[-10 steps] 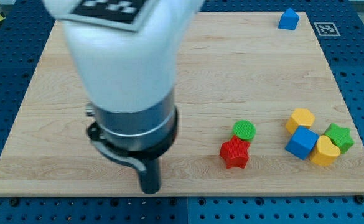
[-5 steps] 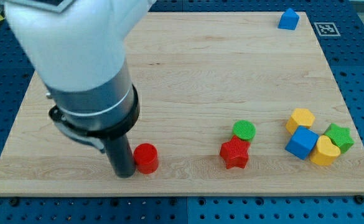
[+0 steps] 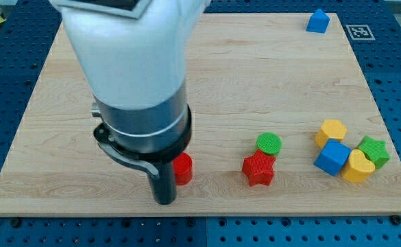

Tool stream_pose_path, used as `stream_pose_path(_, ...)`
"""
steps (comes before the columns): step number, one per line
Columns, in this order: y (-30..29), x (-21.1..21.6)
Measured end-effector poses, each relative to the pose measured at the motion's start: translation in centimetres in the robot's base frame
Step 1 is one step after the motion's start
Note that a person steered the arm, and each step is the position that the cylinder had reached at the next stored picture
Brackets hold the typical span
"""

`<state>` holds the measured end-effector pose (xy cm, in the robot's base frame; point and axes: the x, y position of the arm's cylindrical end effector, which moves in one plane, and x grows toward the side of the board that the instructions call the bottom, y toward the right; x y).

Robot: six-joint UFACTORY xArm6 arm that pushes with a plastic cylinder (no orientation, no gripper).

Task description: Slide the red circle towards the blue triangle

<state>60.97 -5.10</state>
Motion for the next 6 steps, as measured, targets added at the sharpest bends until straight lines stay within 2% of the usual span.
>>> stream_pose_path(3,0.4,-0.6)
stream_pose_path(6,2.5,-4.8)
